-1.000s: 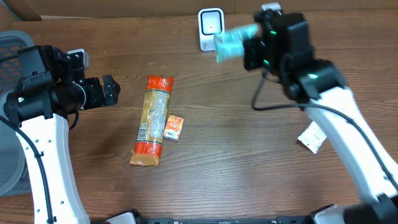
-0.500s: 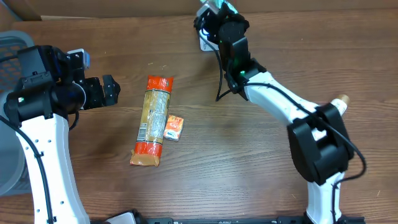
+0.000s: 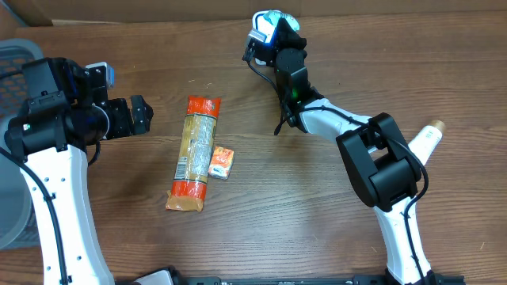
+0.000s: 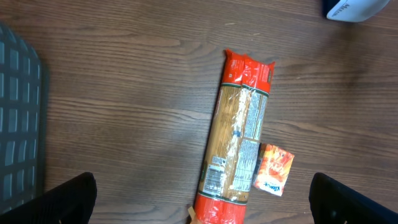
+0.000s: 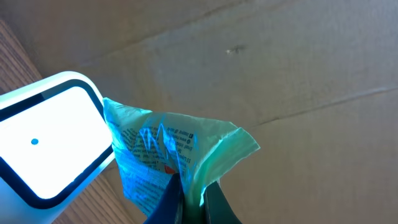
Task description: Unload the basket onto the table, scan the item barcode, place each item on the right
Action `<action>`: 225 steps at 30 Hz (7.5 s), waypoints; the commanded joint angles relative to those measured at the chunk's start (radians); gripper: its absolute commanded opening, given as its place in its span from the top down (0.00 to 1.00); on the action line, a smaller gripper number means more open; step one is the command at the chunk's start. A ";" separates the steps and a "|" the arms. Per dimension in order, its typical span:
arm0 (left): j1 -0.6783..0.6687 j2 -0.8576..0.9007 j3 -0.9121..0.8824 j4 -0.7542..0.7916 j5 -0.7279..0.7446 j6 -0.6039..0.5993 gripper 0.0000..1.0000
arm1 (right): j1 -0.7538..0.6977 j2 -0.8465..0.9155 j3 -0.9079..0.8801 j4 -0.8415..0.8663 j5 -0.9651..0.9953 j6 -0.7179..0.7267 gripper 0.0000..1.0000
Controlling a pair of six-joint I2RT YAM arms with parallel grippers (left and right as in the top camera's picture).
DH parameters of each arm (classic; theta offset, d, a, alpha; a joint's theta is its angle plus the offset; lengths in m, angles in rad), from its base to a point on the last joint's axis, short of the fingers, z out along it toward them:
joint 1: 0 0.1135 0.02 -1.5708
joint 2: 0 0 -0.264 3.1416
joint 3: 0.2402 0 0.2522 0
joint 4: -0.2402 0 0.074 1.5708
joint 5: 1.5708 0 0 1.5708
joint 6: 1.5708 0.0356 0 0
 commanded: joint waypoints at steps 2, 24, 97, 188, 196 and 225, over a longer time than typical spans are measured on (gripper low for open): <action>-0.005 -0.017 0.019 0.001 0.011 0.023 0.00 | -0.004 -0.015 0.016 0.013 -0.027 -0.022 0.96; -0.005 -0.017 0.019 0.001 0.011 0.023 0.00 | -0.018 -0.014 0.016 -0.002 -0.029 -0.021 0.96; -0.005 -0.017 0.019 0.001 0.011 0.023 0.00 | -0.530 -0.568 -0.076 -1.837 -0.463 1.642 0.49; -0.005 -0.017 0.019 0.001 0.012 0.023 0.00 | 0.015 -0.309 -0.031 -1.651 -0.815 1.266 0.67; -0.005 -0.017 0.019 0.001 0.012 0.023 0.00 | -0.053 -0.307 -0.107 -1.595 -0.906 1.352 0.59; -0.005 -0.017 0.019 0.001 0.012 0.023 0.00 | -0.063 -0.241 -0.194 -1.500 -1.069 1.528 0.96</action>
